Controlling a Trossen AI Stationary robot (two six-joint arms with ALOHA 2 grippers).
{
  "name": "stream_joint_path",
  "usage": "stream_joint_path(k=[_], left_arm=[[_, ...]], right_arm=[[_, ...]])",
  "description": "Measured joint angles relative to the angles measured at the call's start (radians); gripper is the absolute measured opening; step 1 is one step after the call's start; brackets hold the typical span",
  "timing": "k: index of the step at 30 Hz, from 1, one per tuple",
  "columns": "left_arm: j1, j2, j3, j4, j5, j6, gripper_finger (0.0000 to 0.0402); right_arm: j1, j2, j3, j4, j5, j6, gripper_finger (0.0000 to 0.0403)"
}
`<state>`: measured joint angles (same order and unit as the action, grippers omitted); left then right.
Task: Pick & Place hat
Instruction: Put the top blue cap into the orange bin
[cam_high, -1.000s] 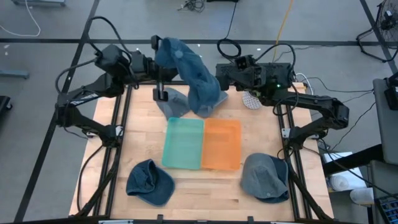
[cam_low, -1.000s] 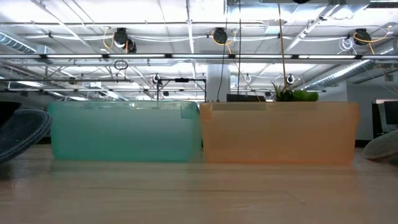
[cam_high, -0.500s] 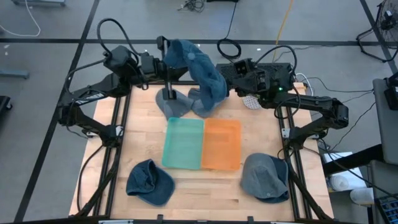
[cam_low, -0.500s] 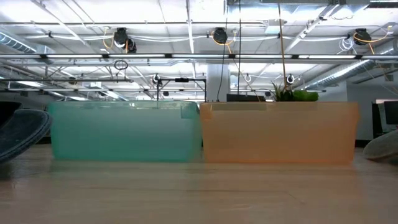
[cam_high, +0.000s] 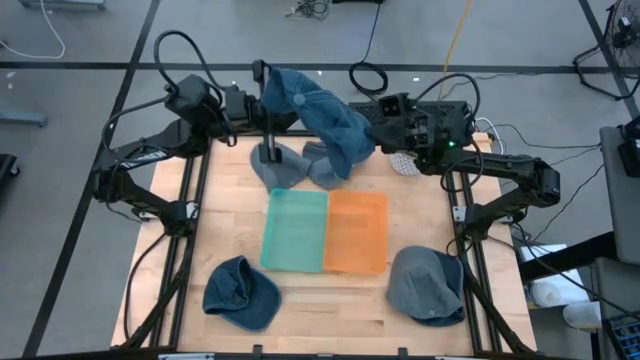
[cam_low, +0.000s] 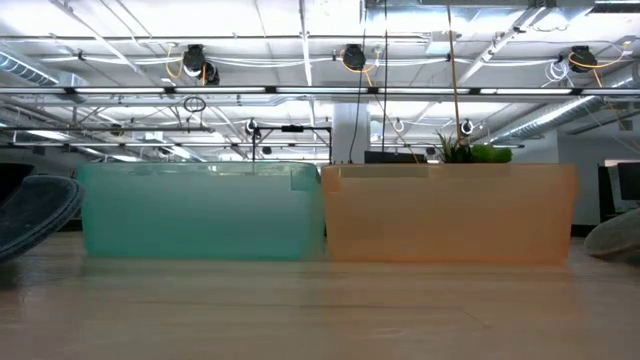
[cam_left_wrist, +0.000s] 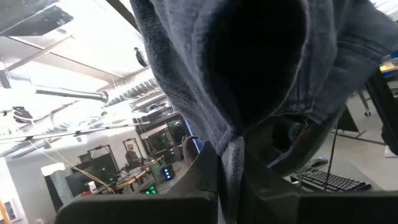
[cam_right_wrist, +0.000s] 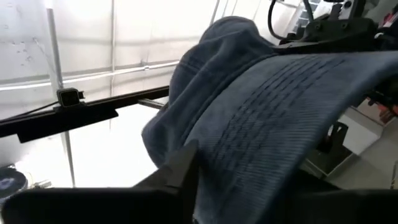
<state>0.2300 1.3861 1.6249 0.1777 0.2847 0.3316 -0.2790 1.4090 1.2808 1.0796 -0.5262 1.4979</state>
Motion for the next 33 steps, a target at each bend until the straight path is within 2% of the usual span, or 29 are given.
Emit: stream_joint_path(k=[4,7,16,24,30,33], left_arm=[[-0.002,0.0,0.0,-0.001,-0.007,-0.014,0.0014],[-0.002,0.0,0.0,-0.004,-0.048,-0.061,0.0034],[-0.001,-0.002,0.0,0.004,-0.105,-0.192,0.0139],[0.004,-0.025,0.0,-0.038,-0.164,-0.257,0.0247],[0.052,-0.066,0.0,-0.13,-0.173,-0.387,0.0301],[0.069,-0.082,0.0,-0.169,-0.166,-0.472,0.0314]], right_arm=[[0.001,0.0,0.0,0.005,-0.004,-0.005,0.0038],[0.001,0.0,0.0,0.011,-0.004,-0.048,0.0008],[-0.003,0.0,0.0,0.081,0.028,-0.099,0.0002],[-0.039,0.0,-0.001,0.185,0.066,-0.112,0.0001],[-0.085,-0.005,-0.001,0.275,0.086,-0.271,0.0001],[-0.105,-0.009,-0.001,0.276,0.088,-0.434,0.0001]])
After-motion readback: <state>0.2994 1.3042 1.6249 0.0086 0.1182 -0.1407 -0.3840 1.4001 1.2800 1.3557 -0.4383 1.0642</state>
